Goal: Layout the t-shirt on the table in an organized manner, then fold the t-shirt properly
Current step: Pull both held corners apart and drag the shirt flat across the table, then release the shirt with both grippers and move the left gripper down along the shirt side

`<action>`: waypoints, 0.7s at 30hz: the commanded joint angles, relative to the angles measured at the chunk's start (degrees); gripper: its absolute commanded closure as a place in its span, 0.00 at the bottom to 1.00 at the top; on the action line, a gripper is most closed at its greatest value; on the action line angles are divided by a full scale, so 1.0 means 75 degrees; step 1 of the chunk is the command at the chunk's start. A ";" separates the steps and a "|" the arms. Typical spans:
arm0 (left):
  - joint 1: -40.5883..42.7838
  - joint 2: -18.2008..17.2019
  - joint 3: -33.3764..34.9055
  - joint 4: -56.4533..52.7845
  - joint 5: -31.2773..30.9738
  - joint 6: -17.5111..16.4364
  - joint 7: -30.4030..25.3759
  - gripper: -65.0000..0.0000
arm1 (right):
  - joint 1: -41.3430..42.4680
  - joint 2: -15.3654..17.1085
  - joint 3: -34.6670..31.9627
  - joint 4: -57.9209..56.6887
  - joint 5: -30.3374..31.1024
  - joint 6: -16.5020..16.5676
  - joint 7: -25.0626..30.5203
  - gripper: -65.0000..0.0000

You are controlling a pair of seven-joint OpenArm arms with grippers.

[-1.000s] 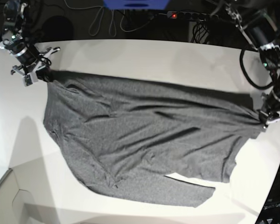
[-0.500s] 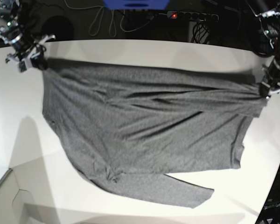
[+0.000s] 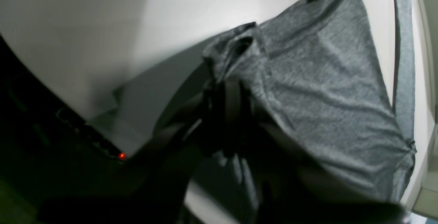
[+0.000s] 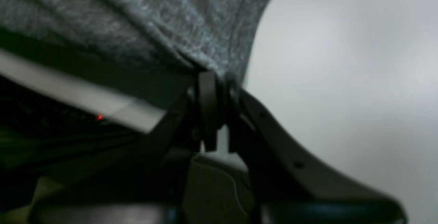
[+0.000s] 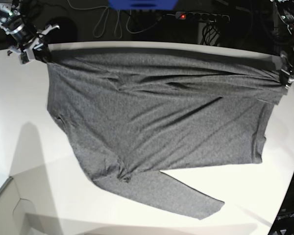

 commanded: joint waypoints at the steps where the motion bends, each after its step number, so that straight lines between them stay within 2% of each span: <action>1: 0.0077 -0.0151 -0.0075 0.0131 -0.0142 -0.0019 -0.0142 1.00 | -0.0101 0.0123 0.0083 0.0115 0.0095 -0.0010 0.0162 1.00; 17: 0.0065 0.0025 -0.0180 0.0049 -0.0130 -0.0019 -0.0142 0.99 | -0.0101 0.0076 0.0083 0.0104 0.0095 -0.0010 0.0092 1.00; 19: 0.0077 0.0025 -0.0180 0.0049 -0.0130 -0.0019 -0.0013 0.93 | -0.0171 0.0087 0.0072 0.0115 0.0095 -0.0010 0.0092 1.00; 21: 0.0042 0.0013 -0.0192 0.0049 -0.0130 -0.0007 0.0221 0.83 | -0.0218 0.0099 0.0072 0.0127 0.0095 -0.0010 0.0127 1.00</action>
